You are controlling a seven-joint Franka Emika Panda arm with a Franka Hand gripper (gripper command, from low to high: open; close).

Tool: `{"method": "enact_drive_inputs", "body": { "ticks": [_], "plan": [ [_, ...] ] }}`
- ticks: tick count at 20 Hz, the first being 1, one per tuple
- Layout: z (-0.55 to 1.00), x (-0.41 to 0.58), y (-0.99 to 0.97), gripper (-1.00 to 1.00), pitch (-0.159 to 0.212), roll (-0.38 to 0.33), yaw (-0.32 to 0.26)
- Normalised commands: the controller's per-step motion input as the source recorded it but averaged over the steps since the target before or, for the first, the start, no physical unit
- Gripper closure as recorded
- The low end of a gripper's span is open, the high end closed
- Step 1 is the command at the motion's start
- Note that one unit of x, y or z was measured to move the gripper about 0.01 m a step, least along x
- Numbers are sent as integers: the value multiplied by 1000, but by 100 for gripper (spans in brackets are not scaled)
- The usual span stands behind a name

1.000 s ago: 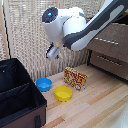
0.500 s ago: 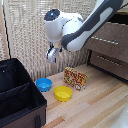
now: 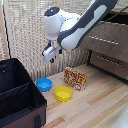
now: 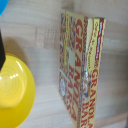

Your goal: Kindly move your gripper toward the top drawer's handle. With caution, hold the handle robustly using your gripper and pull open the top drawer. Let the handle go. Relocate your gripper to the bowl placed in the background. Gently hold the bowl using your gripper. Bring the gripper and the bowl to the ajar drawer. Softly release the bowl into it.

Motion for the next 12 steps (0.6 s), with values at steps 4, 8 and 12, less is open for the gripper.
{"method": "enact_drive_inputs", "body": {
  "ticks": [4, 8, 12],
  "plan": [
    [22, 0, 0, -100, 51, 140, -359],
    [-18, 134, 36, -100, 109, 199, -304],
    [-56, 310, 99, -100, 158, 266, -241]
  ]
}}
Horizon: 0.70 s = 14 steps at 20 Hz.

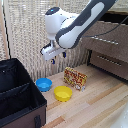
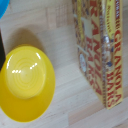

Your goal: Kindly move your gripper toward the top drawer's handle. With caution, hold the handle robustly using your gripper and pull open the top drawer. Let the handle go. Relocate your gripper to the bowl placed in the background. Gently hold the bowl using your gripper. Bring the gripper and the bowl to the ajar drawer. Softly release the bowl into it.

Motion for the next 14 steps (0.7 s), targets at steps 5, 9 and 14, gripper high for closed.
{"method": "enact_drive_inputs", "body": {
  "ticks": [5, 9, 14],
  "plan": [
    [-31, 431, 138, -100, 151, 278, -195],
    [0, 596, 163, -100, 97, 194, -116],
    [30, 747, 44, -100, 34, 36, -48]
  ]
}}
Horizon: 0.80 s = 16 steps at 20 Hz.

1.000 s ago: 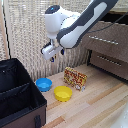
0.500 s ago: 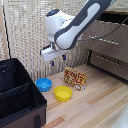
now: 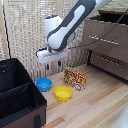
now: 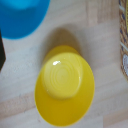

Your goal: Kindly move your gripper toward the top drawer's handle. With caution, hold the handle robustly using your gripper and pull open the top drawer. Let the handle go. Relocate your gripper to the bowl placed in the background. Gently hold the bowl using your gripper. Bring the gripper and the bowl to the ajar drawer. Softly release the bowl into it.

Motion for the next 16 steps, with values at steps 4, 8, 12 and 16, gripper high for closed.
{"method": "enact_drive_inputs", "body": {
  "ticks": [4, 8, 12, 16],
  "plan": [
    [62, 729, 0, -100, 25, -33, -29],
    [-139, 457, 159, -100, 98, -68, -2],
    [-351, 152, 389, -100, 118, -98, 0],
    [-271, 28, 321, -100, 121, -128, -3]
  ]
}}
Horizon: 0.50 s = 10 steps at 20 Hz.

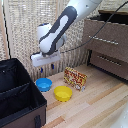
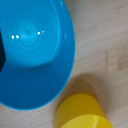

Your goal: Kindly move your gripper toward the top drawer's handle. With caution, hold the handle robustly using your gripper and pull open the top drawer. Let the handle go. Relocate your gripper to the bowl placed in the background. Gently hold the bowl using your gripper. Bring the gripper and the bowl to the ajar drawer. Softly release the bowl into it.

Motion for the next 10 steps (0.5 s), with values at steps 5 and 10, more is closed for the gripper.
{"method": "enact_drive_inputs", "body": {
  "ticks": [5, 10],
  "plan": [
    [-98, 169, 18, -100, 62, -155, 23],
    [-57, 290, -135, -100, 18, -159, 57]
  ]
}}
